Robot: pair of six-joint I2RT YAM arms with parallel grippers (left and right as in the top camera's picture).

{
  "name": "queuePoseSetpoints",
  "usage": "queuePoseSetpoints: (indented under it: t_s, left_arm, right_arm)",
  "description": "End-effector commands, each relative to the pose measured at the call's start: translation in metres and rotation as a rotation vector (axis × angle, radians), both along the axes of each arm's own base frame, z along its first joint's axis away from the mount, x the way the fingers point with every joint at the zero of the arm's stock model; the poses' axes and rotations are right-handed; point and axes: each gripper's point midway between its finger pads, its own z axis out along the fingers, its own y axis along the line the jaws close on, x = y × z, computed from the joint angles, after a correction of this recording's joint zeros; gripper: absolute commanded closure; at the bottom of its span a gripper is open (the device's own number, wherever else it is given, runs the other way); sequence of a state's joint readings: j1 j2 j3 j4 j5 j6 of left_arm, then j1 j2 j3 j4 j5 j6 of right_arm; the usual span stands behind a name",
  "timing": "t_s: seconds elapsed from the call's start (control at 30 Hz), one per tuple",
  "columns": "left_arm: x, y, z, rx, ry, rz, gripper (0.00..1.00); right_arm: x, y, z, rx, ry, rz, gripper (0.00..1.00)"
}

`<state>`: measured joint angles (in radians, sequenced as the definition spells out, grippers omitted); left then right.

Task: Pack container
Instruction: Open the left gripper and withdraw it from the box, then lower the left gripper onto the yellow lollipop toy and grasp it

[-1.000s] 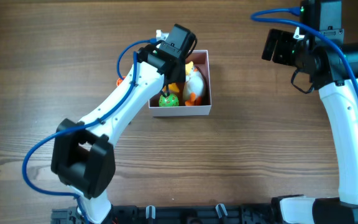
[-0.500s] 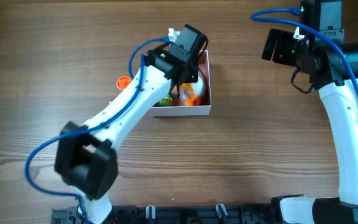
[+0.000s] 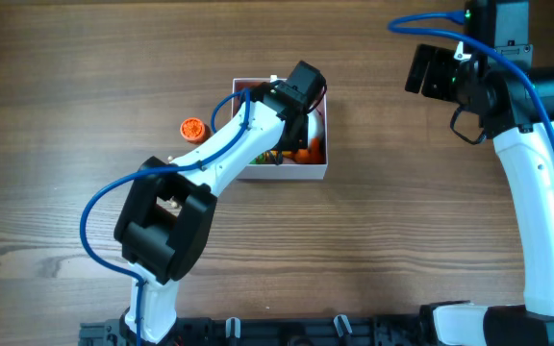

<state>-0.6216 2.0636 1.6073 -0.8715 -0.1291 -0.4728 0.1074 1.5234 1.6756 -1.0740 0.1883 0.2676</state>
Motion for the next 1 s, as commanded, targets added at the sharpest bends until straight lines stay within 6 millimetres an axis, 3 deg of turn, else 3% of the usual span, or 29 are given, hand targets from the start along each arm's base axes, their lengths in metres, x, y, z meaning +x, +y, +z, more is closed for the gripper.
queuePoseSetpoints:
  t_s: [0.0,0.13,0.17,0.2,0.27,0.33,0.4,0.47,0.6,0.67,0.7,0.8,0.9,0.97]
  left_arm:
    - [0.002,-0.007,0.045,-0.063,-0.08,-0.007,0.96]
    - [0.011,0.006,0.108,-0.075,-0.246,0.026,0.83]
    - [0.011,0.012,0.12,-0.066,-0.275,0.036,0.69]
    - [0.009,0.02,0.128,-0.046,-0.294,0.049,0.52]
    - [0.004,0.032,0.138,-0.03,-0.295,0.065,0.49]
    - [0.001,0.045,0.14,-0.015,-0.278,0.088,0.41]
    - [0.0,0.054,0.137,0.002,-0.258,0.104,0.41]
    - [-0.004,0.07,0.132,0.016,-0.218,0.17,0.49]
    - [-0.016,0.124,0.121,0.039,-0.11,0.455,0.52]
    - [-0.025,0.149,0.115,0.02,-0.038,0.626,0.49]
    - [-0.03,0.156,0.111,-0.003,0.003,0.697,0.39]
    - [-0.043,0.165,0.083,-0.061,0.125,0.782,0.27]
    - [-0.054,0.16,0.043,-0.116,0.203,0.794,0.27]
    - [-0.063,0.166,0.011,-0.137,0.231,0.89,0.27]
  right_arm:
    - [0.002,-0.002,-0.001,-0.015,0.002,-0.005,0.0]
    - [0.002,-0.002,-0.001,-0.015,0.002,-0.005,0.0]
    - [0.002,-0.002,-0.001,-0.015,0.002,-0.005,0.0]
    - [0.002,-0.002,-0.001,-0.014,0.002,-0.005,0.0]
    - [0.002,-0.002,-0.001,-0.015,0.002,-0.005,0.0]
    - [0.002,-0.002,-0.001,-0.015,0.002,-0.005,0.0]
    - [0.002,-0.002,-0.001,-0.014,0.002,-0.005,0.0]
    - [0.002,-0.002,-0.001,-0.015,0.002,-0.005,0.0]
    - [0.002,-0.002,-0.001,-0.015,0.002,-0.005,0.0]
    - [0.002,-0.002,-0.001,-0.015,0.002,-0.005,0.0]
    - [0.002,-0.002,-0.001,-0.015,0.002,-0.005,0.0]
    - [0.002,-0.002,-0.001,-0.014,0.002,-0.005,0.0]
    - [0.002,-0.002,-0.001,-0.014,0.002,-0.005,0.0]
    - [0.002,-0.002,-0.001,-0.015,0.002,-0.005,0.0]
